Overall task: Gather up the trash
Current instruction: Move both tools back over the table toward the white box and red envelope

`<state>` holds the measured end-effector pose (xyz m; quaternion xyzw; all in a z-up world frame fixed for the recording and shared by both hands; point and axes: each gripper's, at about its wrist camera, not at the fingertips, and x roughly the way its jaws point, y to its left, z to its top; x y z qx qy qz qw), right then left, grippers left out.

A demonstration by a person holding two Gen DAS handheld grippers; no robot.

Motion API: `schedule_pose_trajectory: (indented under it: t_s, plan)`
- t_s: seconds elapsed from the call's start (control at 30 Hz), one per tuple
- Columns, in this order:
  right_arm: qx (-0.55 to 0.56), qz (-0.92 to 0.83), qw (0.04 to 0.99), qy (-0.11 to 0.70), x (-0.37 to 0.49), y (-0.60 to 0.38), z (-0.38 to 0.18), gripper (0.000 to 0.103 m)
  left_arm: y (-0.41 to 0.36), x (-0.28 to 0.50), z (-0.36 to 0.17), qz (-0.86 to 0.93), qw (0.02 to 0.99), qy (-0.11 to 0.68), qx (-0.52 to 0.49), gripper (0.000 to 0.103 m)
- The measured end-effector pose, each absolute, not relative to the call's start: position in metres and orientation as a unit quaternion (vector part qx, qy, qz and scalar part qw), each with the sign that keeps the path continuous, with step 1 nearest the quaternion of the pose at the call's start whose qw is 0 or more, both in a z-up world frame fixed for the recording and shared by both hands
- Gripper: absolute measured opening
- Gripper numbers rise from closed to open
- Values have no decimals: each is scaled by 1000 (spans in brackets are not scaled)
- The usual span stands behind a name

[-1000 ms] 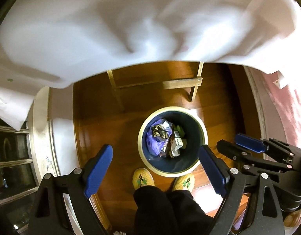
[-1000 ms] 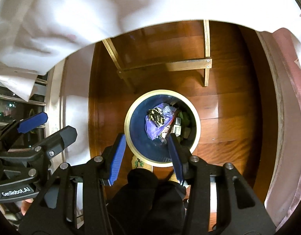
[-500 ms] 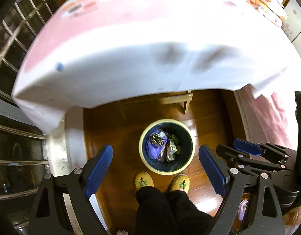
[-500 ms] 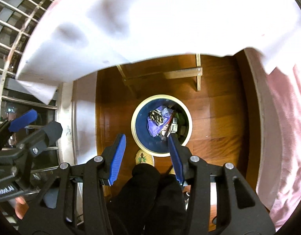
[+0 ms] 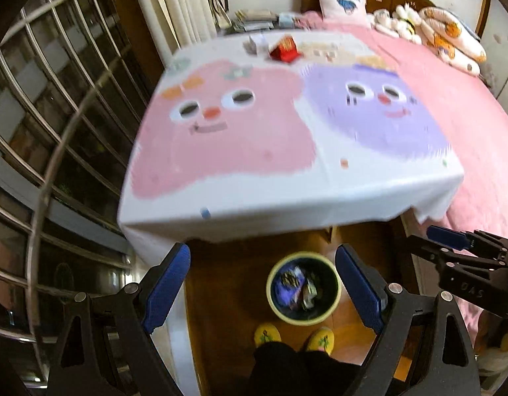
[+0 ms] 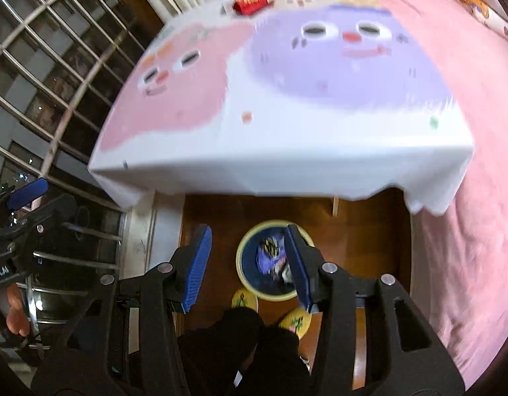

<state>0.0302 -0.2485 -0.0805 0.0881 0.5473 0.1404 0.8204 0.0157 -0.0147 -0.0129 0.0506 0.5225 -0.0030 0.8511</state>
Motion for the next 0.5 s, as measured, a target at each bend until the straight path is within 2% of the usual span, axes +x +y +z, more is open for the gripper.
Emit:
schedule_pose_trajectory:
  t_s: [0.2,0.23,0.5]
  plan:
    - [76,147,843,513,69,-246,-31,45,-8,53,37,-1,872,488,45,91]
    - [74,147,848,504,80,-246,-19,48,-7,62,44,-2,875,483,46,91]
    - [67,141,869,470,181,-228,23,53,9,166,86,-12,893,445,64,91]
